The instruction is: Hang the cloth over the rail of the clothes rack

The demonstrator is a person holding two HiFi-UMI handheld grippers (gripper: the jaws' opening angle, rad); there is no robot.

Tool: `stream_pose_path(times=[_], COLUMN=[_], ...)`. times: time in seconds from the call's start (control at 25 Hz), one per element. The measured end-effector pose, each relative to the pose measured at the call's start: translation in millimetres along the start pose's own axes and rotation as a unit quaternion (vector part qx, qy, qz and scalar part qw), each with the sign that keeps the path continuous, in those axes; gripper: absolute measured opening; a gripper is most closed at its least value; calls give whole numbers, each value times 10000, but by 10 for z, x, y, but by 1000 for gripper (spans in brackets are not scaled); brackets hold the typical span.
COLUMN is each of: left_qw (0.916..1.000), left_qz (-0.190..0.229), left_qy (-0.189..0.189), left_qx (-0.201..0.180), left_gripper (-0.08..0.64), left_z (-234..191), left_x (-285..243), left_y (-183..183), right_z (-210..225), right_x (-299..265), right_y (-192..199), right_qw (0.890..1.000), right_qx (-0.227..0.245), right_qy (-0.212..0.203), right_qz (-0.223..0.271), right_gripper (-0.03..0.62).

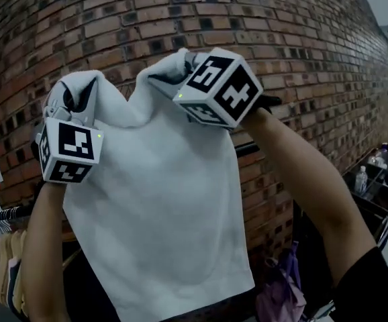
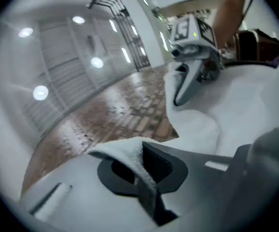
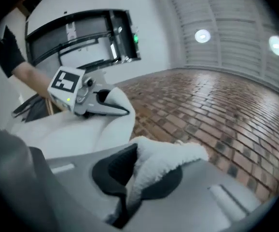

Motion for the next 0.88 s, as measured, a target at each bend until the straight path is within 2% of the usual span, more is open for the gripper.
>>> stream_pose_path(times=[0.04,0.08,0.12,0.16,0.2,0.24,0.28,0.32,0.36,0.4,0.44,0.48,0.52,0.56,0.6,0.64,0.68,0.72,0.8,0.88], left_qw=[9964,9824,9553,9171,8733,8279,7835,7435,7096,6830,6649,6540,6475,6439,6431,6447,6482,6534,6665,6777], left_qz=[-328,-654,-982,-1331,-1726,-2170,-2587,-2862,-2997,-3074,-3138,-3189,-3217,-3219,-3195,-3147,-3078,-3001,-2903,-2872], left_qy=[713,1654,2687,3652,4451,5079,5590,6022,6375,6621,6757,6817,6845,6859,6857,6840,6808,6757,6606,6483], left_qx=[-324,-568,-748,-884,-975,-973,-819,-515,-136,235,539,766,934,1067,1187,1319,1471,1627,1875,1948], left_gripper=[17,17,17,17,17,17,17,17,17,18,18,20,28,65,127,202,263,307,318,318], left_z=[232,535,880,1223,1525,1771,1972,2137,2262,2344,2386,2398,2393,2377,2358,2338,2318,2295,2227,2151], left_x=[-145,-255,-313,-314,-264,-176,-64,49,147,220,266,292,305,307,298,276,246,214,169,148], left_y=[101,223,367,536,727,929,1108,1228,1292,1329,1355,1370,1375,1371,1363,1354,1349,1351,1374,1415], right_z=[-114,-274,-467,-671,-872,-1061,-1218,-1321,-1378,-1415,-1448,-1476,-1500,-1514,-1516,-1507,-1491,-1471,-1416,-1350], right_x=[-190,-362,-509,-634,-737,-813,-857,-871,-868,-861,-856,-855,-852,-846,-837,-825,-811,-797,-784,-790], right_y=[118,287,493,712,923,1115,1279,1408,1508,1585,1642,1678,1693,1695,1692,1692,1695,1700,1683,1609], right_qw=[9974,9886,9732,9526,9293,9053,8835,8666,8551,8469,8408,8362,8319,8273,8236,8215,8209,8218,8288,8398], right_qx=[369,744,1098,1394,1602,1688,1629,1443,1171,857,558,303,94,-65,-184,-292,-409,-535,-792,-1053], right_qy=[-388,-829,-1307,-1789,-2264,-2735,-3162,-3480,-3698,-3874,-4028,-4160,-4275,-4368,-4422,-4439,-4434,-4416,-4361,-4302], right_qz=[-476,-1009,-1544,-2029,-2440,-2776,-3049,-3272,-3441,-3541,-3573,-3560,-3537,-3532,-3546,-3567,-3576,-3561,-3415,-3140], right_gripper=[12,12,12,12,12,12,12,12,12,12,14,15,28,98,206,274,313,322,322,322])
Point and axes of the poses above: the fingertips, and each gripper's own axes: x backward along the fingers, z to its right, y out of its underside, the point moved 5 cm from there along x, backward along the fingers, and after that the axes turned 3 degrees about -z, right-handed, at the moved point
